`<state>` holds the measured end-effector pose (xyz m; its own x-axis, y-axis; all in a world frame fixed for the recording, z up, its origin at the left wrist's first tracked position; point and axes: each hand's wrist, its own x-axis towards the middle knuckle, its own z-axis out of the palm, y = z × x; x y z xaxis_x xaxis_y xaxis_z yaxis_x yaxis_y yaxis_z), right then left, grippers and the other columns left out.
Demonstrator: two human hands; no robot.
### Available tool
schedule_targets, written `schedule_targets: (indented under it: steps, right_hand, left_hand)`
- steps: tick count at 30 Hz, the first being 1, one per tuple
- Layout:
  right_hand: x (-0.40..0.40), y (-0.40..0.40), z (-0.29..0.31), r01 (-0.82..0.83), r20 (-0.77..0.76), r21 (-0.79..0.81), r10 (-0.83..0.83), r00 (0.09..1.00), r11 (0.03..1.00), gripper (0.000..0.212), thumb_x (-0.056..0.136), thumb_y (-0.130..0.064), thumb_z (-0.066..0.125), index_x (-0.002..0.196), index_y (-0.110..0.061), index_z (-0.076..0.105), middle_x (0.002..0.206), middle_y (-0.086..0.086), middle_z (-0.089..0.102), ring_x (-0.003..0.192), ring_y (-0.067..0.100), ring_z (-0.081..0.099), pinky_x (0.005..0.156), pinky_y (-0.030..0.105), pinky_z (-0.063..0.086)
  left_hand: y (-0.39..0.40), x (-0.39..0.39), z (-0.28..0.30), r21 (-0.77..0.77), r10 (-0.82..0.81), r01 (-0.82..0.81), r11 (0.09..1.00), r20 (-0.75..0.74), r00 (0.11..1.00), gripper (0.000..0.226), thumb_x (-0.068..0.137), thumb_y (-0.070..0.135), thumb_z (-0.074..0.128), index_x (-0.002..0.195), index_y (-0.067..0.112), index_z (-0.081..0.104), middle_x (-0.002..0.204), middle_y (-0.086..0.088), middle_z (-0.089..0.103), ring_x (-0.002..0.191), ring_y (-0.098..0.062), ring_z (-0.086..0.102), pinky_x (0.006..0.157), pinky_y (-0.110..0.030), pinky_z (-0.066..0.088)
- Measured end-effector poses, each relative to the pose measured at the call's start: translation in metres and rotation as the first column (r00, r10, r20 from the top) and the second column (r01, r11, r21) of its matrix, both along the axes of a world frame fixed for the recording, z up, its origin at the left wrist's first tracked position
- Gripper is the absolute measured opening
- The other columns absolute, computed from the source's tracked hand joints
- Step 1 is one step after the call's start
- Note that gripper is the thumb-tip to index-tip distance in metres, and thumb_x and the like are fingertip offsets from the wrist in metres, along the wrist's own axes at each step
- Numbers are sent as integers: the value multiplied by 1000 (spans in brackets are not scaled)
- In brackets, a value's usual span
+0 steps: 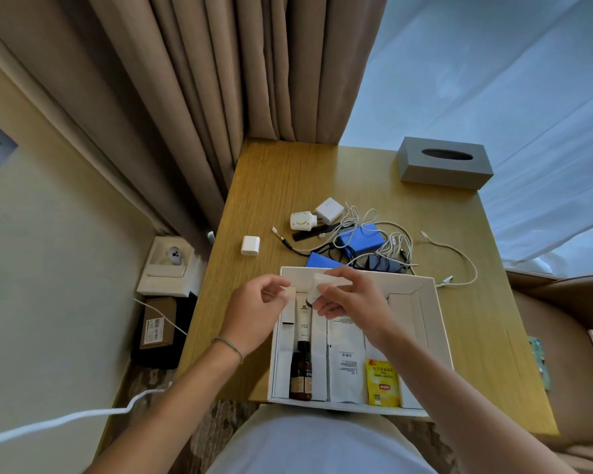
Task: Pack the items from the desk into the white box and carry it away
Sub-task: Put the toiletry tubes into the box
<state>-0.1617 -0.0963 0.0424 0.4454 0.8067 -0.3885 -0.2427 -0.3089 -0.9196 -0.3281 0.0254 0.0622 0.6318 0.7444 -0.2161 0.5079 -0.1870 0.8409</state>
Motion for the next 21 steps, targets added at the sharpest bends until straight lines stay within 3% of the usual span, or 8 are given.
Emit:
schedule_targets:
  steps: [5, 9, 14, 21]
  right_hand:
    - [-7, -2, -25, -169, 126, -98, 181, 975, 981, 23, 86, 0, 72, 105, -12, 68, 86, 15, 78, 81, 33, 74, 77, 41, 60]
    - [-15, 3, -44, -216, 319, -263, 297, 900, 940, 30, 82, -4, 73, 107, -20, 71, 82, 7, 79, 81, 18, 73, 85, 44, 59]
    - [-21, 7, -62, -231, 406, -363, 377, 833, 903, 44, 84, 2, 62, 116, -28, 72, 83, -10, 72, 85, 6, 70, 85, 36, 61]
    - [-29, 10, -77, -266, 438, -450, 470, 766, 853, 45, 91, -6, 50, 116, -34, 74, 124, -5, 71, 113, 15, 64, 79, 15, 47]
  left_hand:
    - [7, -7, -5, 11, 30, -30, 999, -13, 999, 16, 93, 15, 64, 102, 26, 72, 92, 10, 71, 89, -6, 65, 78, -24, 56]
    - [7, -10, -10, -7, 40, -40, 999, -34, 999, 16, 93, 17, 64, 99, 29, 72, 91, 10, 70, 88, -7, 66, 79, -28, 57]
    - [6, -14, -14, -5, 32, -32, 999, -47, 998, 17, 94, 18, 63, 99, 32, 71, 91, 13, 69, 89, -3, 64, 76, -20, 53]
    - [9, -14, -17, -9, 42, -43, 999, -38, 998, 17, 94, 17, 63, 99, 31, 72, 92, 13, 69, 90, -2, 63, 76, -19, 52]
